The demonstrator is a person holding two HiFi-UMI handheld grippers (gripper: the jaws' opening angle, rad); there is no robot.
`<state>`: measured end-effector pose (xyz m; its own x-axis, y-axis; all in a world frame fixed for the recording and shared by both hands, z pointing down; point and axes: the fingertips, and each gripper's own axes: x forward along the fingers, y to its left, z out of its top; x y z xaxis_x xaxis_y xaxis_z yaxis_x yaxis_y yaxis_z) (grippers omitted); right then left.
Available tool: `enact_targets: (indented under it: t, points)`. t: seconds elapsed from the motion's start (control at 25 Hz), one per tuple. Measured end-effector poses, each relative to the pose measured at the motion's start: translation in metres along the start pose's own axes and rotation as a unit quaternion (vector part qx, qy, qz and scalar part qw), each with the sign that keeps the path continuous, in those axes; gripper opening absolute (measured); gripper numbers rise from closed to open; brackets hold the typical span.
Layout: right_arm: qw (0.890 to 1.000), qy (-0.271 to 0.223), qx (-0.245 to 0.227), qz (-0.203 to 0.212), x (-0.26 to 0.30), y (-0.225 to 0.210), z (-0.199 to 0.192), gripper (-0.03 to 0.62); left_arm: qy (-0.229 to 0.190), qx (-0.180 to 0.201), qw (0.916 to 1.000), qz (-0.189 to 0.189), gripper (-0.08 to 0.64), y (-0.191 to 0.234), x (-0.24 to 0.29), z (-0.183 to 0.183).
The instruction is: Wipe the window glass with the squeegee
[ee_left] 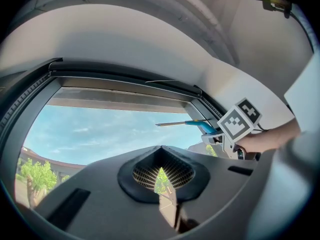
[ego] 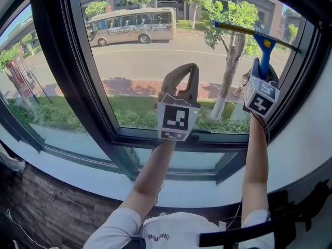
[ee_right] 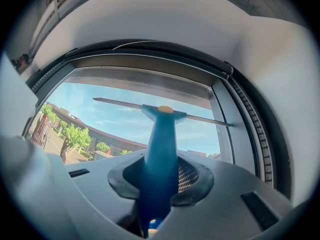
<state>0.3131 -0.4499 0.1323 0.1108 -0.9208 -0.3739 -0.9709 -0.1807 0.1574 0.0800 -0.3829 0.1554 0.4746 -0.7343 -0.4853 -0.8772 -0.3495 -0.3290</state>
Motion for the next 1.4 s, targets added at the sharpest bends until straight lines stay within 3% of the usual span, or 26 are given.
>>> enact_targets:
  t: [1.4]
  points:
    - [0.995,0.097,-0.007,0.015,-0.074,0.024,-0.141,0.104,0.069,-0.008,0.9975,0.017,0.003,-0.002,-0.05,-0.057]
